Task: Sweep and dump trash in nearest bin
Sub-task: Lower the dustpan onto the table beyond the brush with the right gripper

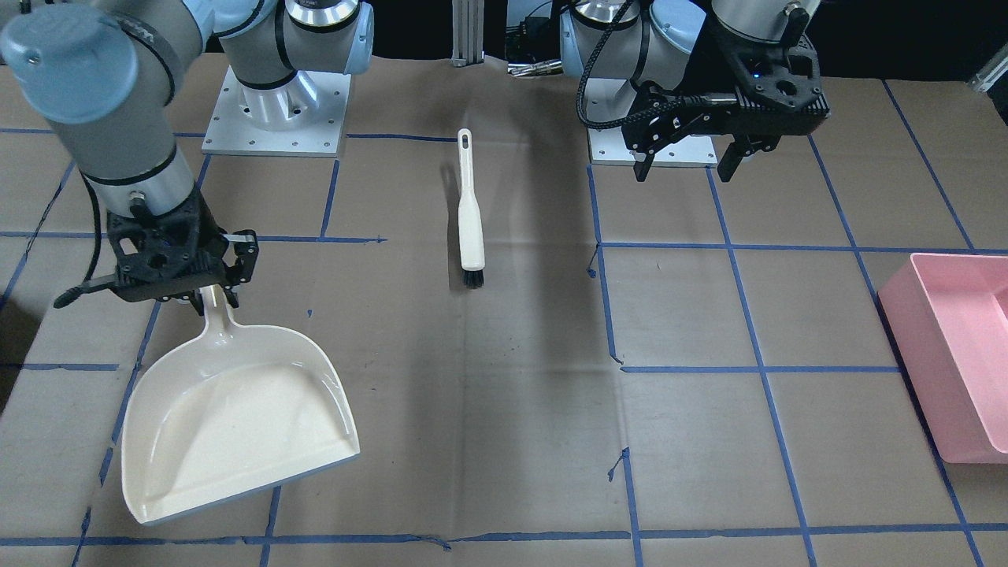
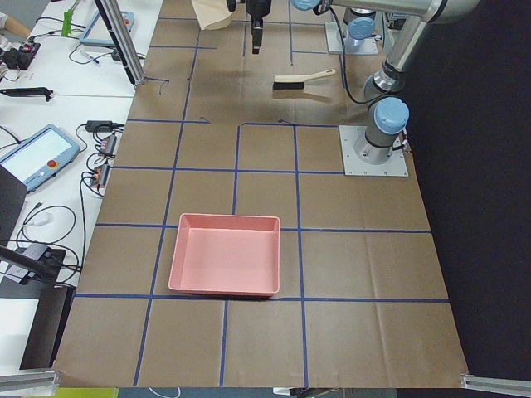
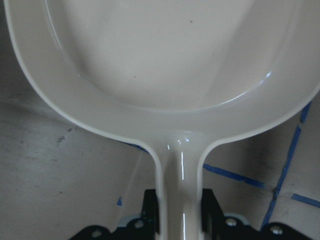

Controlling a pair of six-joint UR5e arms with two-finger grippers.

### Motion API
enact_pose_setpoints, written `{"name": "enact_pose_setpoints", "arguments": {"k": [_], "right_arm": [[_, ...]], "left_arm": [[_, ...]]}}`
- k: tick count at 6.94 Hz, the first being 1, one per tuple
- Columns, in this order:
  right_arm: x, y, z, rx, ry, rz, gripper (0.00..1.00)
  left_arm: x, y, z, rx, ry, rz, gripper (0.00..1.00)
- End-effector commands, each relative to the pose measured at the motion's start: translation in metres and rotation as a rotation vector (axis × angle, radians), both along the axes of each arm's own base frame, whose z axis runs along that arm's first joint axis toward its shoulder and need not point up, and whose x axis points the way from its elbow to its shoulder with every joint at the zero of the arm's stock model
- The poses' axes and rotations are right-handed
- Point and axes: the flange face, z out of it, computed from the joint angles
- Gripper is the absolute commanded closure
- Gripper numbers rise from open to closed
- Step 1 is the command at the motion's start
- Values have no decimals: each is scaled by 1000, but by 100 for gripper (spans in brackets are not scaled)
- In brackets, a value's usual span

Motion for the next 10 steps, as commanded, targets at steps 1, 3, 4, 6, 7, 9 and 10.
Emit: {"name": "enact_pose_setpoints", "arguments": {"k": [1,3,4,6,7,9,10], "right_arm": [[83,-20,-27,41,-2,-10,94],[147,-26,-59,94,-12,-92,94],[171,-26,-75,113,-11,-116,94],[233,-27,-105,133,3,-150,94],[247,-26,-120,147,9,-163,94],[238,-31,-128,177,-18,-227,94],[242,-31,-131,174,-12,-225,94]], "left_arm": [[0,0,0,1,1,-2,0],[0,0,0,-1,-1,-2,0],[1,0,0,-1,-1,0,0],[1,1,1,-2,-2,0,0],[0,2,2,-2,-3,-3,0],[0,3,1,4,-3,-2,0],[0,4,2,4,-4,-1,0]]}}
